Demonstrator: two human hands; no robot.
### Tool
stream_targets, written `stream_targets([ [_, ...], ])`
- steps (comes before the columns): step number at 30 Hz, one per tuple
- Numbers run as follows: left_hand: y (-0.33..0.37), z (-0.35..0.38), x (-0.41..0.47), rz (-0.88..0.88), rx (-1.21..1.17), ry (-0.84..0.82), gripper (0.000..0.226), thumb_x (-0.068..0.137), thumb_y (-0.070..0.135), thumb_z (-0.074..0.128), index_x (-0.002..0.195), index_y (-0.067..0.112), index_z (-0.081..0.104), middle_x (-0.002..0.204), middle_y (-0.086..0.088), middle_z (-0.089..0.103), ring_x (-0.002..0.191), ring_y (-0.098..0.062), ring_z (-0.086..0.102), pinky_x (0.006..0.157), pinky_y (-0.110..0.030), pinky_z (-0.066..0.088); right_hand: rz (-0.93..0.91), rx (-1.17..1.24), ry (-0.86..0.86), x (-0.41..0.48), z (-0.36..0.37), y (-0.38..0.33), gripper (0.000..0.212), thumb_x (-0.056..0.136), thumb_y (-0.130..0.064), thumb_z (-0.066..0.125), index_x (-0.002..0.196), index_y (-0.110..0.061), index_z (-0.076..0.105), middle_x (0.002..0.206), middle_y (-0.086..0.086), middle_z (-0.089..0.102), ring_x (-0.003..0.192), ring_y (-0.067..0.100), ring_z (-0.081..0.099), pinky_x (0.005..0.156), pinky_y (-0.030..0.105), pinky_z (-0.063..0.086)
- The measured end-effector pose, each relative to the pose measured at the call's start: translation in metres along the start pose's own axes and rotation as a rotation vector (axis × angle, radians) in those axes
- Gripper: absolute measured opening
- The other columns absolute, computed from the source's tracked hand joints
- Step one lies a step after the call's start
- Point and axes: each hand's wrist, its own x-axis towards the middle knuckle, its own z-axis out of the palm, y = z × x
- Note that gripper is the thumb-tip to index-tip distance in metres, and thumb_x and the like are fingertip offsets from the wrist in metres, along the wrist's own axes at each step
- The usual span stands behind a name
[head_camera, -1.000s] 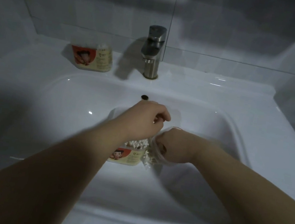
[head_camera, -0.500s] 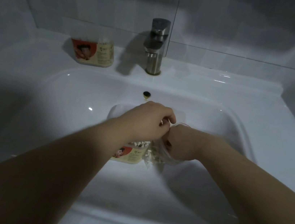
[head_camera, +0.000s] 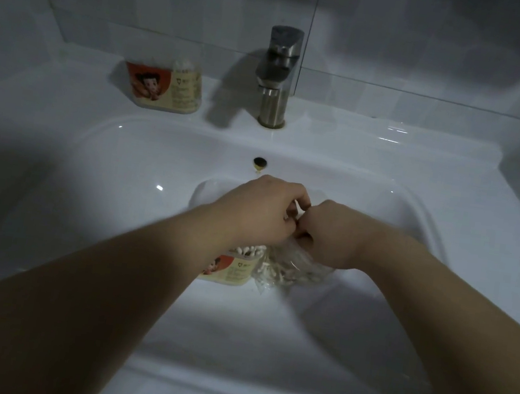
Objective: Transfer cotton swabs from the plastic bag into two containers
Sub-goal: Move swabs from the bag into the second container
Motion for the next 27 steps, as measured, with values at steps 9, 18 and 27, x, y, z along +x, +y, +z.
stream_targets([
  [9,-0.002,-0.005,0.002,-0.068,0.125,-0.025,0.020,0.083,0.016,0.064,0.090,0.036,0.064,0.079,0.017,0.056,0.082,-0.013,0.060,0.067,-0.027,0.045,0.053,0.007,0.174,-0.018,-0.024,0.003,0.019,0.085,-0.018,0.053,0.088,-0.021,0.072,0.085,0.005,0.069,0.082,0.028,0.063,0.074,0.035,0.055],
  [18,-0.001,-0.003,0.006,-0.205,-0.157,0.090,0.022,0.097,0.024,0.054,0.090,0.016,0.074,0.081,0.004,0.072,0.072,-0.008,0.064,0.058,-0.024,0.046,0.226,0.664,0.553,-0.012,-0.018,0.020,0.022,0.099,-0.022,0.056,0.082,-0.020,0.070,0.069,-0.007,0.068,0.056,0.009,0.054,0.055,0.024,0.038],
  [27,0.037,-0.018,0.004,-0.427,-1.023,-0.010,0.029,0.105,0.009,0.050,0.128,0.004,0.067,0.125,-0.017,0.071,0.116,-0.029,0.068,0.090,-0.043,0.056,0.167,1.295,0.605,-0.007,-0.020,0.009,0.035,0.101,-0.010,0.053,0.069,-0.016,0.065,0.055,-0.004,0.053,0.047,0.013,0.045,0.044,0.022,0.038],
])
